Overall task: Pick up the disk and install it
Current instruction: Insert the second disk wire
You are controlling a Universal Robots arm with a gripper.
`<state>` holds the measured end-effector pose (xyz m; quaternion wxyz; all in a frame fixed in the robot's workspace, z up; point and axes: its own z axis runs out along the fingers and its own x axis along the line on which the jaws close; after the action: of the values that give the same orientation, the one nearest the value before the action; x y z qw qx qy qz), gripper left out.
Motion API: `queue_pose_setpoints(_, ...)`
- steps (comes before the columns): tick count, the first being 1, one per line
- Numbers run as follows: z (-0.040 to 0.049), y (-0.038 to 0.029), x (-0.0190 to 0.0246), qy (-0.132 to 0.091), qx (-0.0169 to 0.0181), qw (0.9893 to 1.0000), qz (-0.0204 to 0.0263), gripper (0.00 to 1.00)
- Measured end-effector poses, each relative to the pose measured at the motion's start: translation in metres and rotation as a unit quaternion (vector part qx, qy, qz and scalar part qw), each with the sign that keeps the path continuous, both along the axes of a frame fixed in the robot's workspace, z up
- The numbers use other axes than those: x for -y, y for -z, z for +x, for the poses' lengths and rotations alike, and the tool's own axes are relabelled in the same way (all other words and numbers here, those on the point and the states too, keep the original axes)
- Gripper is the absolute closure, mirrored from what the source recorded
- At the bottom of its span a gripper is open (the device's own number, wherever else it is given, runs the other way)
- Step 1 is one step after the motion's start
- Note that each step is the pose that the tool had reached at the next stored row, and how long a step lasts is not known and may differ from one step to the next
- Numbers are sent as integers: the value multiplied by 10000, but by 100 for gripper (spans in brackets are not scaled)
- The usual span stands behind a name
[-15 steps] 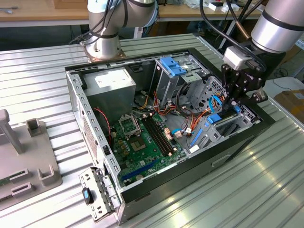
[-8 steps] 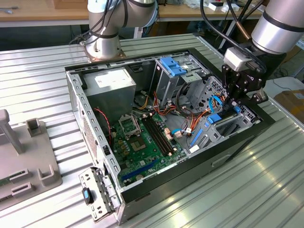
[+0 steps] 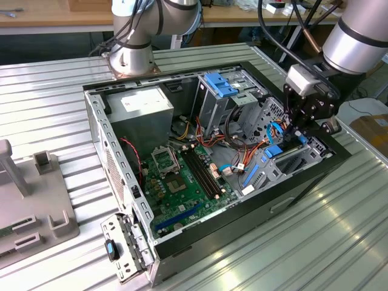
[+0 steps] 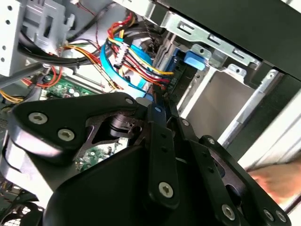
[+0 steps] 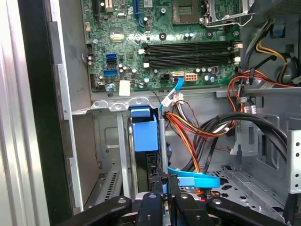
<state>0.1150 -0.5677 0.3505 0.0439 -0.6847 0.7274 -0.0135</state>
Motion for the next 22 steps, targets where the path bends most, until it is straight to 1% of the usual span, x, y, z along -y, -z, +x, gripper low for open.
queue_pose_setpoints(4,-21,0,50,-1,56,10000,13,84)
queue_pose_setpoints(6,-40,1,60,-2,75,10000,29,84)
queue_pose_setpoints(9,-50,5,65,-11,102,9999,88,84)
queue_pose_setpoints(10,-50,8,66,-16,118,9999,118,84)
queue_pose_setpoints(11,-50,9,67,-20,128,9998,128,84)
queue_pose_setpoints(12,-50,10,71,-22,133,9998,133,84)
queue_pose_setpoints(15,-55,12,101,-23,149,9998,133,84)
queue_pose_setpoints(20,-61,33,121,-28,173,9998,133,84)
queue_pose_setpoints(22,-62,38,132,-31,178,9997,134,84)
